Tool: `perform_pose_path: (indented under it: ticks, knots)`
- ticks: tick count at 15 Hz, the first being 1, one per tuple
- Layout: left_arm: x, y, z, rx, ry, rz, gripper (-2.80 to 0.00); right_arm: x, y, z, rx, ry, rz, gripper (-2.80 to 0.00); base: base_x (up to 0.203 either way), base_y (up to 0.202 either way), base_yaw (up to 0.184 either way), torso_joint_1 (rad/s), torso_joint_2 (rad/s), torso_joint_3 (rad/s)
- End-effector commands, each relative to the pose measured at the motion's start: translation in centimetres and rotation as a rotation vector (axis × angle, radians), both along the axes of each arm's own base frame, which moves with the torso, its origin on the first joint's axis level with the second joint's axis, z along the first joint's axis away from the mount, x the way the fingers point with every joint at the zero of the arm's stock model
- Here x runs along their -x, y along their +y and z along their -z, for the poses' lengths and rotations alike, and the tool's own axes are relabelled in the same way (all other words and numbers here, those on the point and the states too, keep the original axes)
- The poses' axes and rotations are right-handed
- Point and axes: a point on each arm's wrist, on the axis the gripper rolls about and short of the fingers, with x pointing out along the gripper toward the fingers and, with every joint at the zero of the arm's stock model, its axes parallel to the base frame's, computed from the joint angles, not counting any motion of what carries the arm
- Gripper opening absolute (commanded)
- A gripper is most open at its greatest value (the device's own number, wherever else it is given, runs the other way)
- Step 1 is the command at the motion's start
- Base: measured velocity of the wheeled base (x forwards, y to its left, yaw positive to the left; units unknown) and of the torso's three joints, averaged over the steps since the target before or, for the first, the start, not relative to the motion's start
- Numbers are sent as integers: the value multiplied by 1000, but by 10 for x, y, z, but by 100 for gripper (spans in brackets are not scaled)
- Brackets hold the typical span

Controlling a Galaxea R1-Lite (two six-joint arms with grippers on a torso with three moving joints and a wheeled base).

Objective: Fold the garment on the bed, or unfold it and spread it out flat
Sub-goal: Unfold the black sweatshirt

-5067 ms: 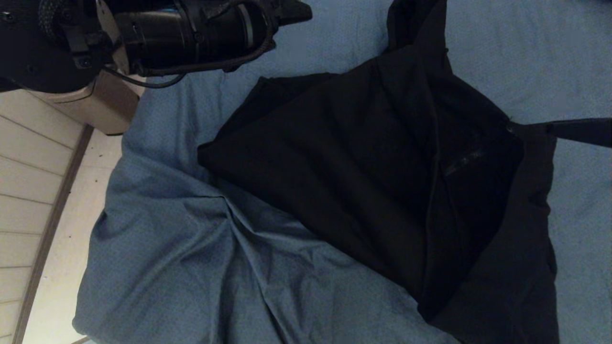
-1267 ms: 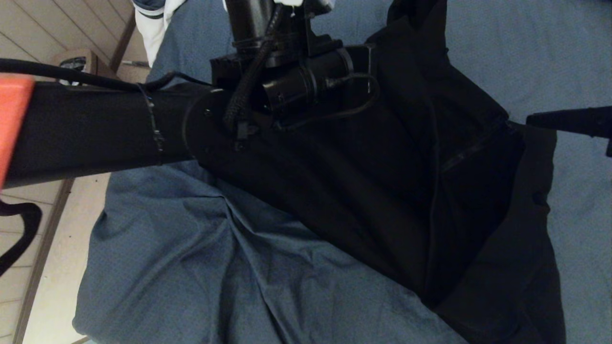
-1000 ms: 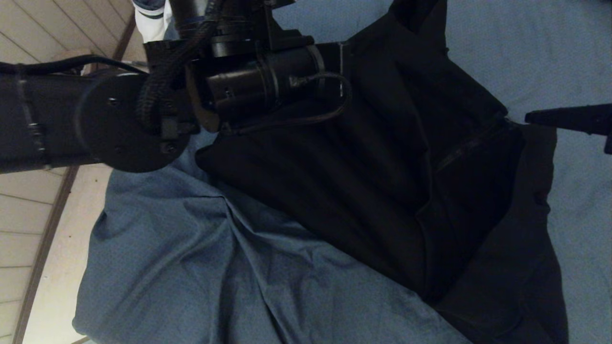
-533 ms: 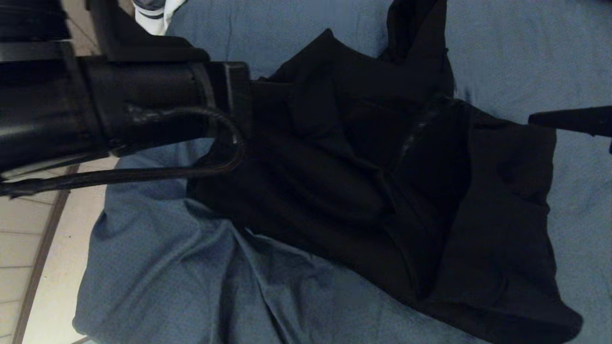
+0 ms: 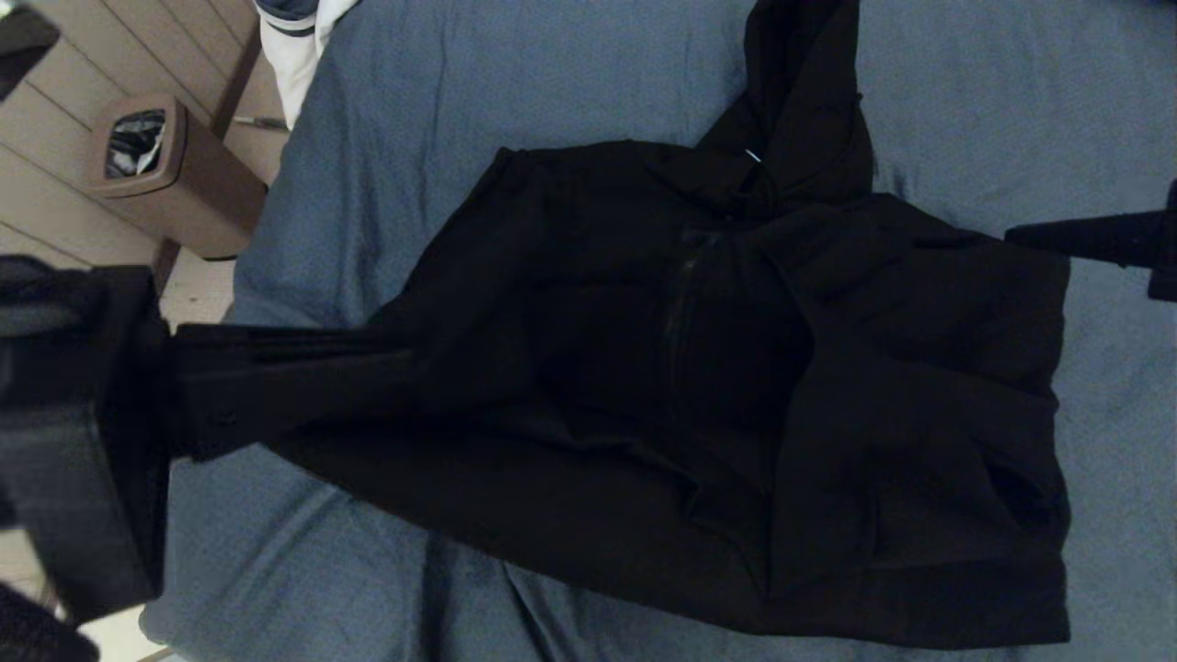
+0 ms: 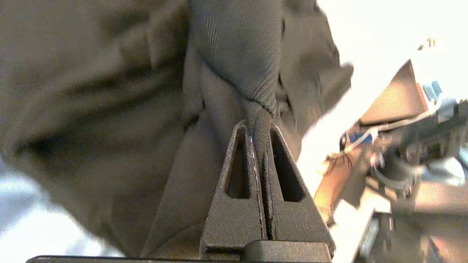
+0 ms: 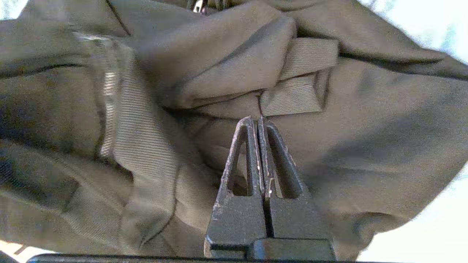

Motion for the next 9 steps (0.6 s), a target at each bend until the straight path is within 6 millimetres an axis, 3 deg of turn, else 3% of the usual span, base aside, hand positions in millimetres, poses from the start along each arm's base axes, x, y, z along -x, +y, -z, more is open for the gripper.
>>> perform_pose_path:
  ticks: [1,4,9]
  knots:
    - [14,19,16,-8,6,5,-280,-10,2,9,1,45,-14,-280,0,0,0,0,0,0]
    - [20,27,40,-48,40,17,-280,-20,3,13,-4,73,-35,-280,0,0,0,0,0,0]
    - [27,38,51,-48,44,21,-280,-22,4,13,-5,74,-54,-280,0,0,0,0,0,0]
